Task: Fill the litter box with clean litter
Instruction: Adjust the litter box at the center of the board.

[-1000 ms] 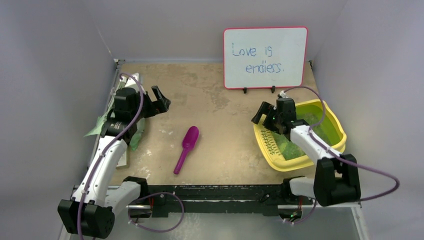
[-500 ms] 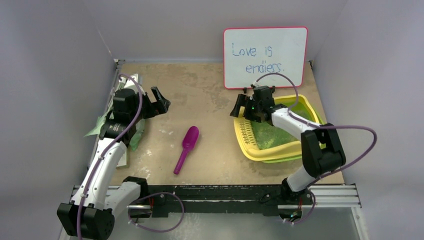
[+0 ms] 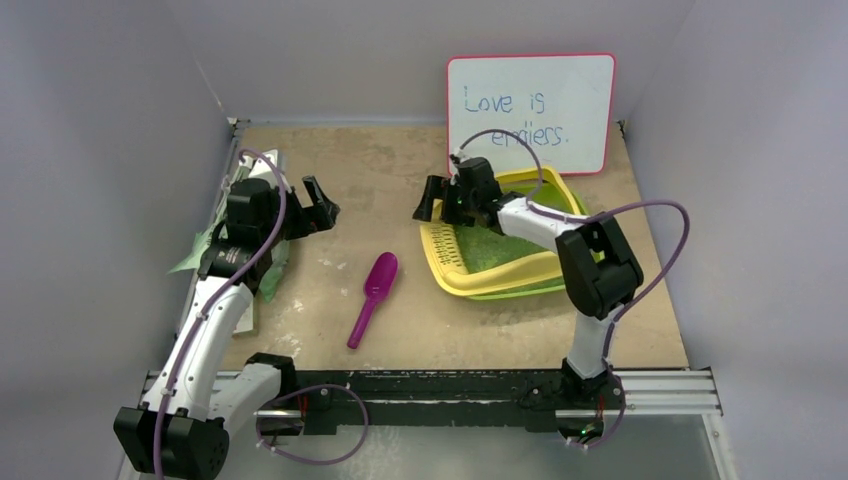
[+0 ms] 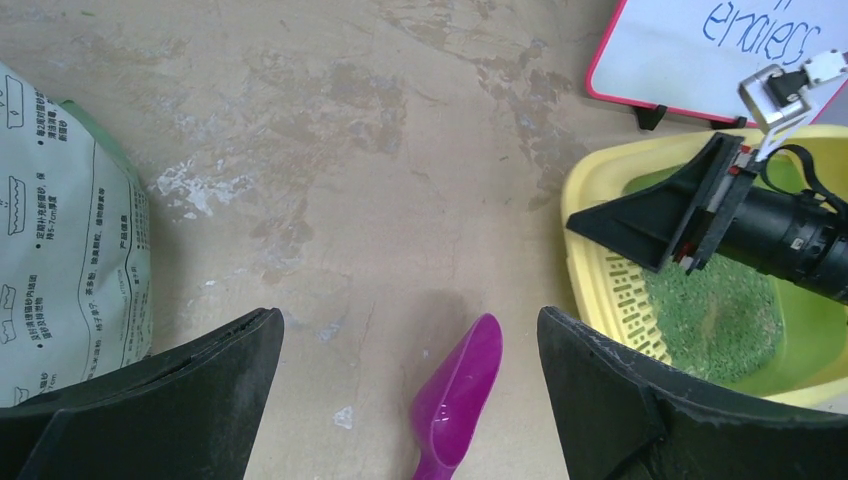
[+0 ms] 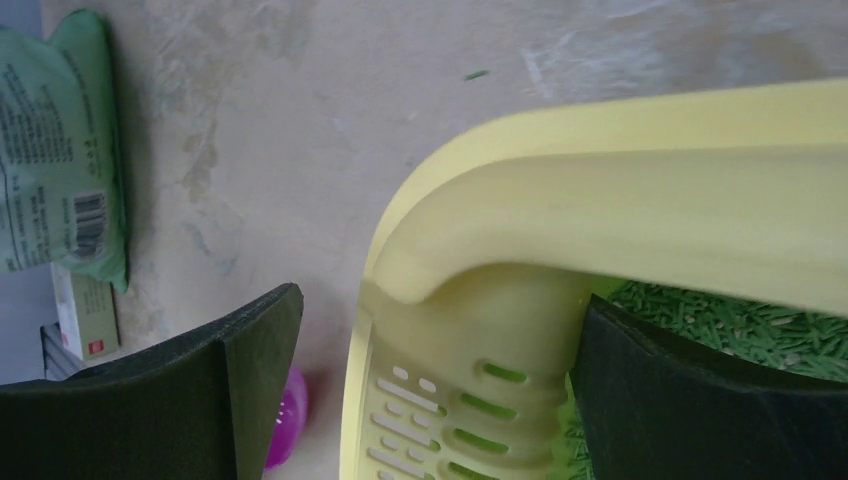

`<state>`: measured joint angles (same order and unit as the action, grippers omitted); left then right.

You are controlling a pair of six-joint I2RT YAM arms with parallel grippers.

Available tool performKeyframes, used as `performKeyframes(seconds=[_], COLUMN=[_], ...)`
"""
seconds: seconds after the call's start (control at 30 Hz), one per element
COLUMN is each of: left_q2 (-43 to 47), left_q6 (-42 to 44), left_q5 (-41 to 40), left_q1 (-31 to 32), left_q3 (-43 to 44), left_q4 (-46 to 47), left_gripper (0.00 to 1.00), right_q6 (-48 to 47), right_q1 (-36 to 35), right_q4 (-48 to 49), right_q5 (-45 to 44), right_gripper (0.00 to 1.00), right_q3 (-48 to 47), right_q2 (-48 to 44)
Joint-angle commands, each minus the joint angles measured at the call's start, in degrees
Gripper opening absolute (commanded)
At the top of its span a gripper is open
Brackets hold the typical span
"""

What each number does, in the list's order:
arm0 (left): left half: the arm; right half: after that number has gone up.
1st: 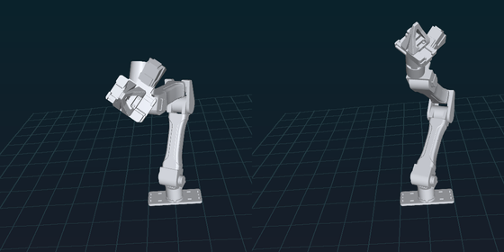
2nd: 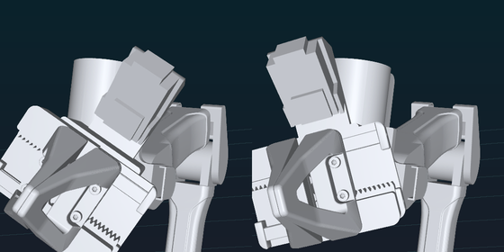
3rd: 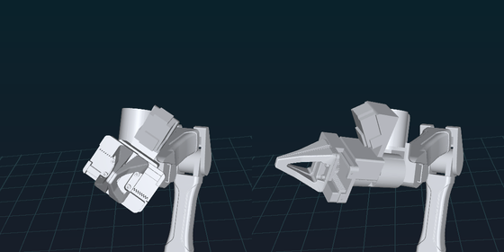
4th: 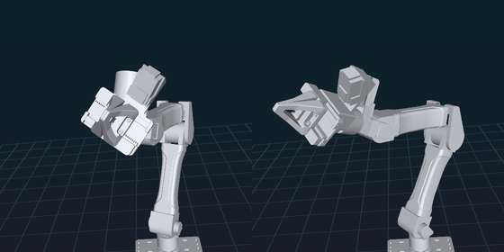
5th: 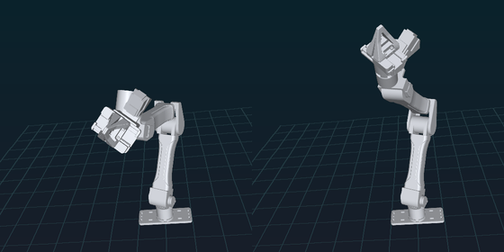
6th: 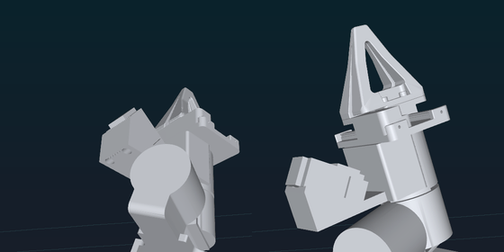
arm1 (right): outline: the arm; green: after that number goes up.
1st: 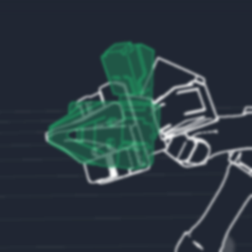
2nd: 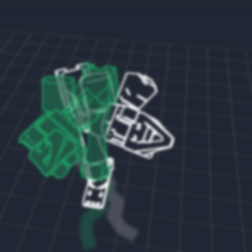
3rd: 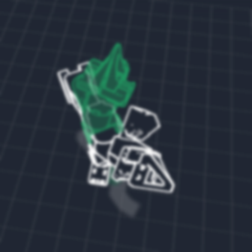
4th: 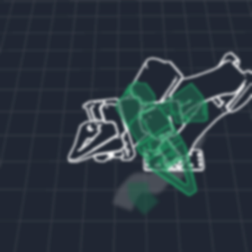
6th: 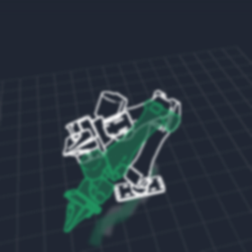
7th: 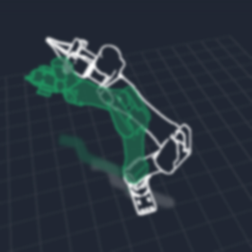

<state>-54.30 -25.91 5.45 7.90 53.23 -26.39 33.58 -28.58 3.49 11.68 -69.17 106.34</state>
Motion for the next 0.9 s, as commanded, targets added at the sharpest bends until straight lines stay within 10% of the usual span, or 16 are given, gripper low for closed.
performKeyframes(seconds=[0.0,0.57,0.87], left_q2=[0.1,-16.3,-27.8], left_q6=[0.8,-6.5,-8.5], left_q5=[0.8,6.9,6.6], left_q1=[0.2,12.4,21.5], left_q3=[1.2,0.8,2.7], left_q4=[1.4,16.6,23.5], left_gripper=[0.99,0.98,0.96], right_q6=[2.6,-0.4,-4.8], right_q1=[-2.9,-2.6,8.6], right_q4=[1.0,-20.4,-32.1], right_q5=[3.1,-25.9,-32.7], right_gripper=[0.98,0.99,0.99], right_q3=[-3.6,3.0,6.3], right_q2=[1.0,-20.9,-23.4])
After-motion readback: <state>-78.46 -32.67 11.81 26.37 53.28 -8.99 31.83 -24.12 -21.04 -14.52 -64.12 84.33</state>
